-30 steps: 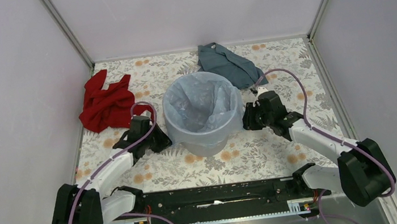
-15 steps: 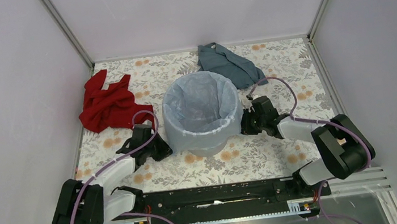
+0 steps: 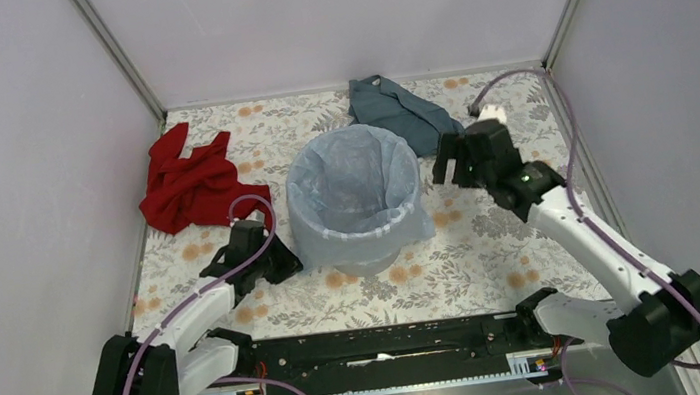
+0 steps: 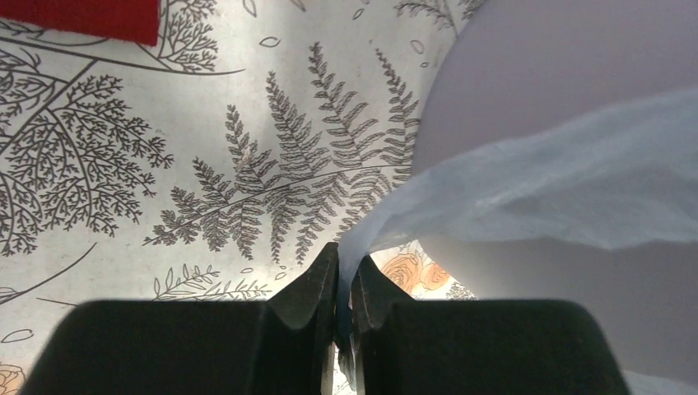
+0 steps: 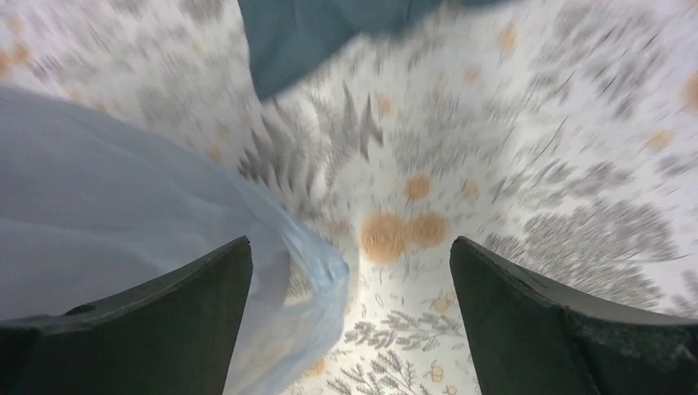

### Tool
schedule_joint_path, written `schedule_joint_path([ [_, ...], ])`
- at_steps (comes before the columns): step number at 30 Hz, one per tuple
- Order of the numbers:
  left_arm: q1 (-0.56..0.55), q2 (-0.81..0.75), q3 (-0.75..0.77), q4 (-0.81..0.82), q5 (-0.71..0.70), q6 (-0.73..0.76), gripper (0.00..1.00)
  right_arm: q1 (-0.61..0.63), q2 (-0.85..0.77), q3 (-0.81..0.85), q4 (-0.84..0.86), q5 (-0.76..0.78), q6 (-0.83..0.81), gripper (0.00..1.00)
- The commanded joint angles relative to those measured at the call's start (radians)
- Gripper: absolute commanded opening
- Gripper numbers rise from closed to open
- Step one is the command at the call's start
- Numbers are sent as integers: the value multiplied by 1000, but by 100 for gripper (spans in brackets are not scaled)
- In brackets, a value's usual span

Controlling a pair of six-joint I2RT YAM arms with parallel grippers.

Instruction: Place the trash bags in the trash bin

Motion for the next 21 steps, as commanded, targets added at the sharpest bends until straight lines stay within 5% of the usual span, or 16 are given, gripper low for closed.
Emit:
schedule_joint_path([
  [1, 1, 36, 20, 36, 9, 22, 12, 28, -30, 300, -202, 157, -126, 97],
  [9, 1, 17, 22, 58, 34, 21, 14, 379, 334, 813, -363, -10, -212, 99],
  [15, 1, -10, 10, 55, 46, 26, 15, 492, 494, 827, -258, -10, -191, 66],
  [18, 1, -15, 8, 55, 59, 34, 15, 491, 536, 775, -114, 86, -192, 62],
  [21, 1, -26, 1, 52, 56, 31, 15, 491, 560, 696, 88, 244, -202, 70],
])
